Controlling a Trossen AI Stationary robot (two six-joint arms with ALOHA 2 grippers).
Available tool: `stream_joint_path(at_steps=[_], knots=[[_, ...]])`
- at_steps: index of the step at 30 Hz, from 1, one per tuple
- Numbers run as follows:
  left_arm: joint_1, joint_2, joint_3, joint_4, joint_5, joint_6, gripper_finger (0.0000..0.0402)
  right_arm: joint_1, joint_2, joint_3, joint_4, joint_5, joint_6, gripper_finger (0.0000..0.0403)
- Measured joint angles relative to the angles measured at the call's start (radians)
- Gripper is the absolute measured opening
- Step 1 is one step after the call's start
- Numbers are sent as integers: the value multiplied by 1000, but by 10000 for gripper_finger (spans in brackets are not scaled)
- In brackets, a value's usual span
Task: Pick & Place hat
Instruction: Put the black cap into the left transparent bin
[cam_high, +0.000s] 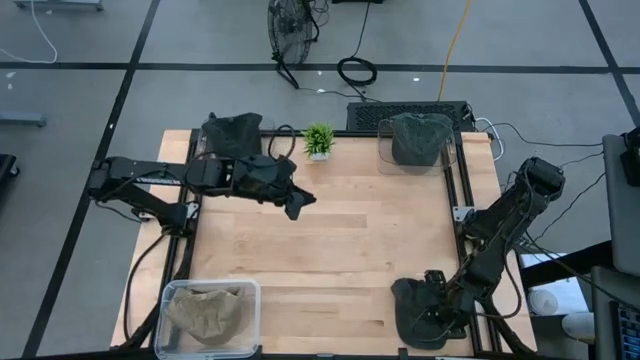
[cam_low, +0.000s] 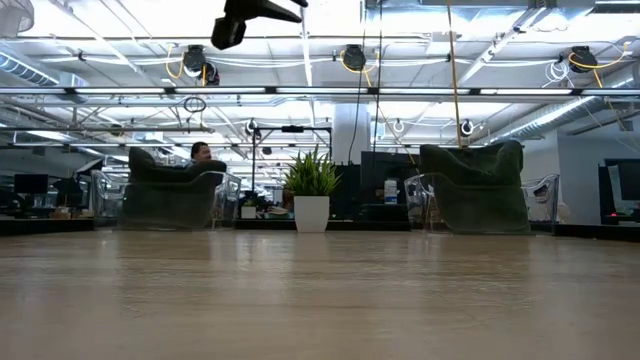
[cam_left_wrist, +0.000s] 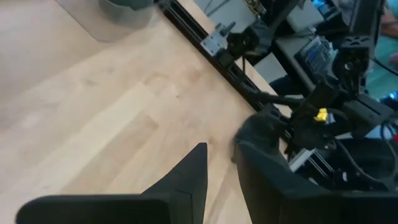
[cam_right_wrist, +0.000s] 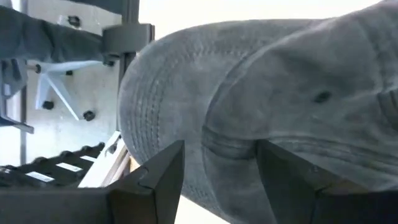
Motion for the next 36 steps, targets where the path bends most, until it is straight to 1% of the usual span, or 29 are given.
stream_joint_path(at_steps=[3,6,11,16,18,23,26,30,33,36], knots=[[-11,0,0,0,6,0,93,5,24,0,0,2,9,182],[-22,0,0,0,6,0,93,5,41,0,-3,13,26,161],[-47,0,0,0,5,-2,93,5,43,-5,0,38,52,94],[-68,0,0,0,2,-2,93,5,41,-27,1,26,89,24],[-73,0,0,0,1,-2,93,5,38,-28,1,25,98,8],[-78,0,0,1,1,-3,93,-17,-15,-31,-38,23,86,4],[-79,0,0,17,2,-6,93,-38,-75,-32,-111,26,101,3],[-79,0,0,88,2,-6,93,-67,-173,-32,-220,32,84,2],[-78,0,0,146,2,22,93,-121,-236,-32,-278,48,16,1],[-70,-1,0,198,6,72,93,-208,-275,-32,-297,43,-87,1]])
